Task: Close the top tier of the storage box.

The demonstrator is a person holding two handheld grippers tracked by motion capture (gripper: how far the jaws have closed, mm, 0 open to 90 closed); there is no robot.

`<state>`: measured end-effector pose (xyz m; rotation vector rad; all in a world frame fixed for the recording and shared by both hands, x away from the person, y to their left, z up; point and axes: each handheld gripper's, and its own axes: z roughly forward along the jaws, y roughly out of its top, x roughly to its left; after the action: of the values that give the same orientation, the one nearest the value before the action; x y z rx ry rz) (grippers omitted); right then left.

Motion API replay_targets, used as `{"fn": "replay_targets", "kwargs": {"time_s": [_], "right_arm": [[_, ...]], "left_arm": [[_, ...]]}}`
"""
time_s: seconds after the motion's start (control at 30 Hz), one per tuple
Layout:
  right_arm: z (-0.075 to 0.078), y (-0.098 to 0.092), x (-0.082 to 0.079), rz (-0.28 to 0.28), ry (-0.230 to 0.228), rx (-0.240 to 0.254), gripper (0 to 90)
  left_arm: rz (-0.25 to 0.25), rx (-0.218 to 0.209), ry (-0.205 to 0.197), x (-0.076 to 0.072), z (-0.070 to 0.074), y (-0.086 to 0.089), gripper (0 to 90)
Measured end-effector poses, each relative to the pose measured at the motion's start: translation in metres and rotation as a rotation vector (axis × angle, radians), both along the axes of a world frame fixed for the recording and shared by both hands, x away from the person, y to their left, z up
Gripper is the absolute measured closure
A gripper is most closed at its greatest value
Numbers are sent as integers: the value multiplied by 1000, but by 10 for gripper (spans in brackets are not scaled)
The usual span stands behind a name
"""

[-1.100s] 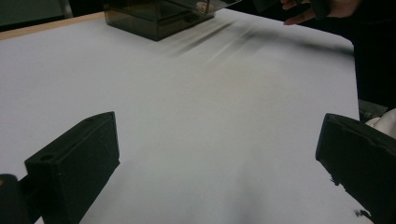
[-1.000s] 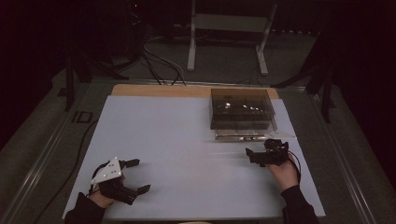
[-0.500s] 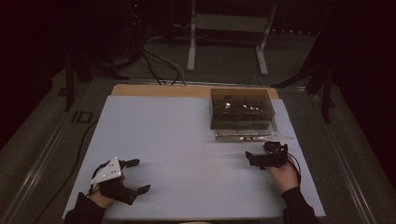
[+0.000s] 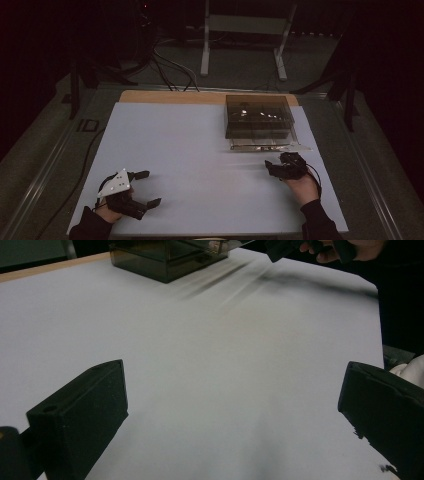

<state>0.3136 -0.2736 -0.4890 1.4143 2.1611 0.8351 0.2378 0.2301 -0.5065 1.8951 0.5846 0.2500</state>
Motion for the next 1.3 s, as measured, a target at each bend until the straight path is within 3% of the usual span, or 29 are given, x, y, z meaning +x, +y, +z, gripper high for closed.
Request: {"fn": "replay_targets", "kwargs": {"time_s": [0.23,0.3,0.43,0.57,0.73,1.3], "right_arm": [[1,3,-2,1,-18,-49,462],[1,5,-3,-10,-20,-83,539],[1,5,-3,-35,-31,-105,665],[4,3,-4,-48,-45,-96,798],[7,1,-5,-38,-45,-67,896],[14,2,-6,-24,-55,-30,897]], "left_arm": [[-2,2,0,0,0,0,11],[-1,4,0,0,0,0,11],[0,2,0,0,0,0,11],[-1,3,0,0,0,0,11],[-2,4,0,0,0,-1,11],[1,5,0,0,0,0,11]]}}
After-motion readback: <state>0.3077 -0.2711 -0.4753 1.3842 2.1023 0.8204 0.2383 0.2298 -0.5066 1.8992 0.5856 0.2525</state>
